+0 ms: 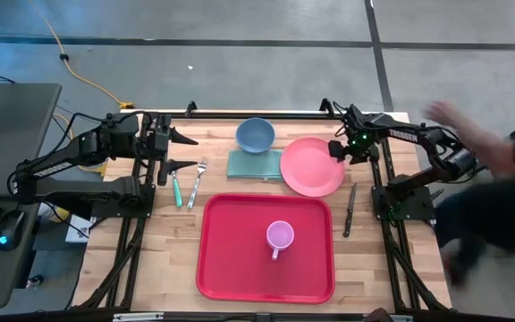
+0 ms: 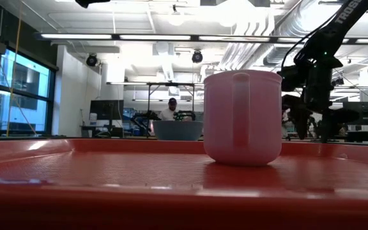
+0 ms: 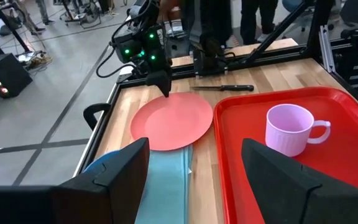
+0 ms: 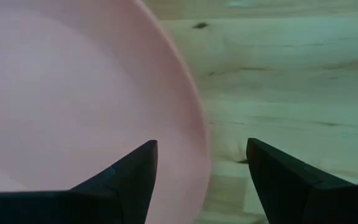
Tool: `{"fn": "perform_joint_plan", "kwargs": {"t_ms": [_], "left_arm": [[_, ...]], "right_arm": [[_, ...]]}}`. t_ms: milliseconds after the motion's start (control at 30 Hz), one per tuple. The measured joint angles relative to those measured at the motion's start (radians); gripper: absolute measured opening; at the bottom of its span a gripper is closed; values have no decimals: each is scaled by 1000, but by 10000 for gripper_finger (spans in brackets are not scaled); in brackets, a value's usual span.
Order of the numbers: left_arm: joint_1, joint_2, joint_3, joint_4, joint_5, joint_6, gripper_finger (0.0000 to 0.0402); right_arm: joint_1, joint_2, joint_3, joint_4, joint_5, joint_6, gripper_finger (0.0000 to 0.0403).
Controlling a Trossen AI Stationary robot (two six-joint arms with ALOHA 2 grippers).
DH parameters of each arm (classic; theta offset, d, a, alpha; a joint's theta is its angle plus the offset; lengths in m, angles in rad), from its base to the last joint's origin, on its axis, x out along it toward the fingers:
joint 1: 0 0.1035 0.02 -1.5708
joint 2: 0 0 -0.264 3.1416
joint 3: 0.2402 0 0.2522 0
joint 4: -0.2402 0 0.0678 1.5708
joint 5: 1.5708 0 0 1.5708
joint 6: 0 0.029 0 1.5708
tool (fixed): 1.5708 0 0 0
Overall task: Set up tray
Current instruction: Put the pink plate on the tray to the left of the purple mug
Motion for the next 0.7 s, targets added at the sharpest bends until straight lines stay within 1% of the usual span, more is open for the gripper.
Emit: {"fn": "perform_joint_plan", "kwargs": {"t_ms": [200, 300, 433, 567, 700], "left_arm": [[0, 0, 0, 0, 0, 18, 287], [0, 0, 0, 0, 0, 18, 287], [0, 0, 0, 0, 0, 18, 287], [0, 0, 0, -3, 0, 18, 287], [0, 0, 0, -8, 0, 18, 287]], "right_arm": [[33, 0, 0, 30, -33, 24, 219], [59, 3, -4, 33, -9, 42, 216], [78, 3, -56, 89, -4, 92, 216], [91, -2, -118, 183, -27, 147, 216], [101, -6, -133, 205, -19, 152, 216]]}}
